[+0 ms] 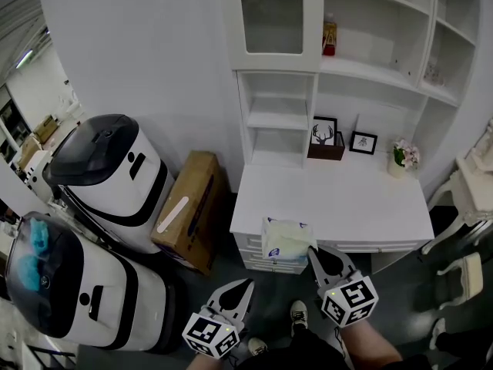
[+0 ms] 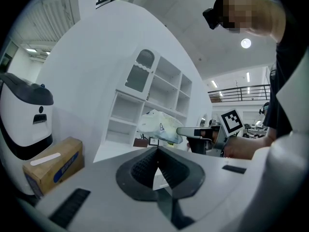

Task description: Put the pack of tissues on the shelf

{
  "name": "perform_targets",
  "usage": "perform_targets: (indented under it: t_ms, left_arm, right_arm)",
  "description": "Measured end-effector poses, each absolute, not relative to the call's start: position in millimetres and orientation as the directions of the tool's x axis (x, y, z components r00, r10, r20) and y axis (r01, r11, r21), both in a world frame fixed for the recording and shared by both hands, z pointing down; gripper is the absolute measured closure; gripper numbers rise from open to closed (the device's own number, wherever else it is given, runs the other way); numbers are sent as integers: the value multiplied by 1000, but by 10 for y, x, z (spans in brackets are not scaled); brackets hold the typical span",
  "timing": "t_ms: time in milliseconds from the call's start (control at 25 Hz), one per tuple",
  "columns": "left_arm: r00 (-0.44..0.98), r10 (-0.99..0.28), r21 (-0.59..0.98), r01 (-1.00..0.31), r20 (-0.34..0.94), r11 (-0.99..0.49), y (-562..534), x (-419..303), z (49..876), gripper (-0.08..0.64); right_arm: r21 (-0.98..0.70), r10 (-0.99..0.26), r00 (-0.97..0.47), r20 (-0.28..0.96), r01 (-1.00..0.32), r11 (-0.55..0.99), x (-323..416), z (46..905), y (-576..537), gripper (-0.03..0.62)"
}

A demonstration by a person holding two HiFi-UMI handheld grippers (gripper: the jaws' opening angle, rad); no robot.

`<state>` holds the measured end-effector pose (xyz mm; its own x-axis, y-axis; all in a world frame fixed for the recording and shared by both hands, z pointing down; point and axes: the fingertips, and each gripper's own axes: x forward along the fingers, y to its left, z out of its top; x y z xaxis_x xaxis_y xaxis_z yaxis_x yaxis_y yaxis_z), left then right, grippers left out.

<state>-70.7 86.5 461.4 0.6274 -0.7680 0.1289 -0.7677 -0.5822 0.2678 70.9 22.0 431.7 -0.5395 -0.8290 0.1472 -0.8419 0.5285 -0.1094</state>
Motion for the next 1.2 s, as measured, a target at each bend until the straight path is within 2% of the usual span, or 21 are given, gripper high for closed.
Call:
perform_targets:
  t_ms: [1200]
  left_arm:
    - [550,-817,265,-825,174,-499,-294,9,4711,557]
  right_arm:
    - [-153,-769,-618,162,-786,599,1355,4492,-1136,588]
